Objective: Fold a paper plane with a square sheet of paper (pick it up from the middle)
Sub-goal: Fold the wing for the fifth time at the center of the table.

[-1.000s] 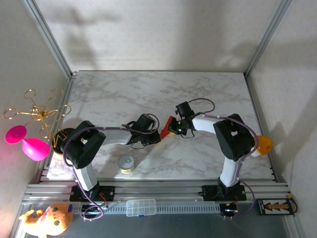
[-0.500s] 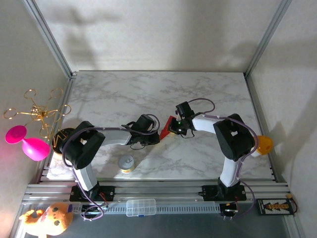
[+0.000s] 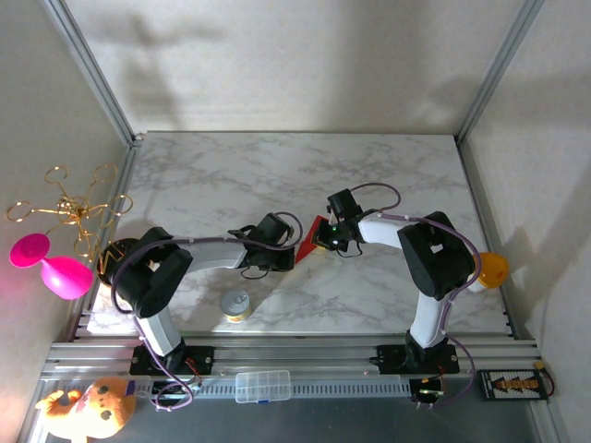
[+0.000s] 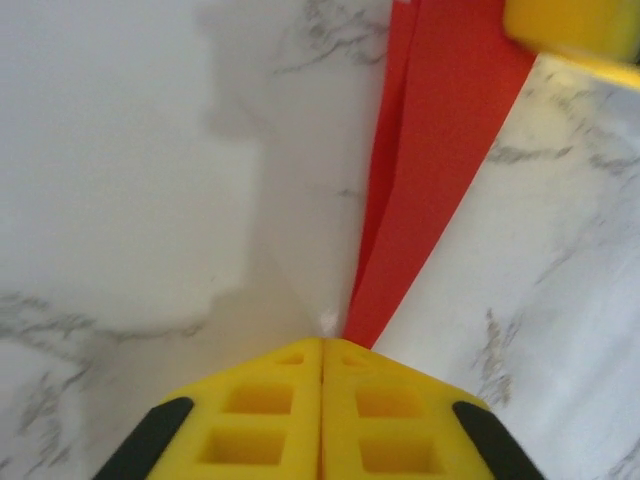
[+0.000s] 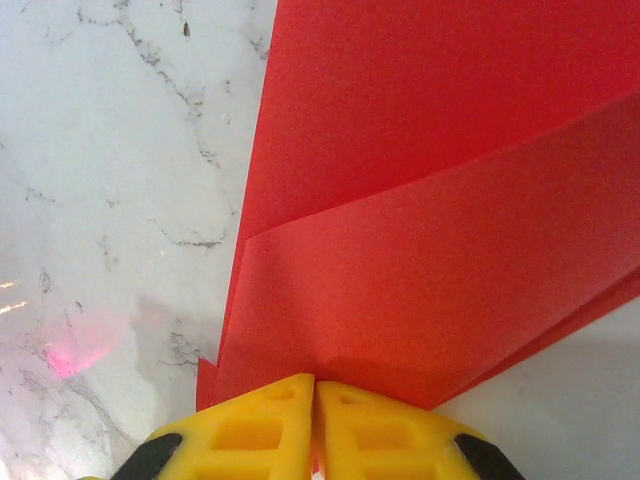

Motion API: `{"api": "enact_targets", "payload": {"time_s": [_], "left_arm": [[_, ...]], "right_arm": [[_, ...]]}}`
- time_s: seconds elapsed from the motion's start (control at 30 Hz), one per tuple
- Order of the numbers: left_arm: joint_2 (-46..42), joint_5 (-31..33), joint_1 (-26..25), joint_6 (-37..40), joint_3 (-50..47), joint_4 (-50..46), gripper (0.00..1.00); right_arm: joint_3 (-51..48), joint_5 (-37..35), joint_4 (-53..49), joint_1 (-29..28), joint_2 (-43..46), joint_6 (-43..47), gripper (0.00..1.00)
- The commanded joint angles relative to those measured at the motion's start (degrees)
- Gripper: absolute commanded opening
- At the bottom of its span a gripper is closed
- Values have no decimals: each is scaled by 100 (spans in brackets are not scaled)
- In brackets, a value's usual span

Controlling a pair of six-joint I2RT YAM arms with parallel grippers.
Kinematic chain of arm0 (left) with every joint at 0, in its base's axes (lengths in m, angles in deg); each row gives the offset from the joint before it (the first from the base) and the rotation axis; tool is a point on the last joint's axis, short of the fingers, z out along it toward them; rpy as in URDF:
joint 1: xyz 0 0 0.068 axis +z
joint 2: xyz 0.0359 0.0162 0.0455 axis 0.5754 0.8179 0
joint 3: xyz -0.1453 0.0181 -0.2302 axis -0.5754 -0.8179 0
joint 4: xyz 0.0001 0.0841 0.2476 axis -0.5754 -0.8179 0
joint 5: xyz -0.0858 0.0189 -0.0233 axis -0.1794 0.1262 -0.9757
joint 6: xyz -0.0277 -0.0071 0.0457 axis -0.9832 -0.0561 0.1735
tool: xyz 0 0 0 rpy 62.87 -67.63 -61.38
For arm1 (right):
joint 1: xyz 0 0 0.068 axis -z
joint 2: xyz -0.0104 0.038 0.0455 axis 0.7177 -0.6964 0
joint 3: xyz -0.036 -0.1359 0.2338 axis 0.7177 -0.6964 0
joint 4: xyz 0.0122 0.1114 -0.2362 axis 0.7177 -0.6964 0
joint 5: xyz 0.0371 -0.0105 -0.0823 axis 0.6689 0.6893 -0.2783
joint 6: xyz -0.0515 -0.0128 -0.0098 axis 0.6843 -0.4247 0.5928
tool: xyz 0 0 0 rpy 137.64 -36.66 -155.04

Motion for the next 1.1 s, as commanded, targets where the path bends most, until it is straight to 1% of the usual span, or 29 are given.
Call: {"api": "enact_targets", "payload": {"time_s": [0.0, 0.1, 0.2, 0.33, 0.43, 0.53, 0.67, 0.87, 1.07], "left_arm": [[-181, 360, -84, 368, -69, -1351, 11], [-441, 377, -90, 444, 77, -1297, 12], [-644, 312, -97, 246, 189, -927, 13], [-670, 172, -90, -423, 100, 9, 10], [-435, -87, -88, -963, 29, 753, 9], [-167, -231, -89, -1299, 6, 1278, 8], [168, -195, -88, -1363, 159, 1383, 7], [395, -146, -89, -1453, 122, 1409, 6], [439, 218, -88, -1399, 87, 1085, 5]], "right_arm": [[-316, -675, -629, 30, -491, 149, 12], [-307, -682, -640, 29, -487, 157, 12], [-298, -684, -636, 26, -488, 157, 12], [-307, -666, -618, 30, -496, 144, 12], [-290, -653, -620, 26, -499, 149, 12], [-281, -666, -646, 17, -480, 143, 12], [-256, -652, -662, 16, -468, 149, 12], [-206, -623, -671, 22, -438, 148, 12], [-133, -540, -642, 22, -309, 192, 13]]}}
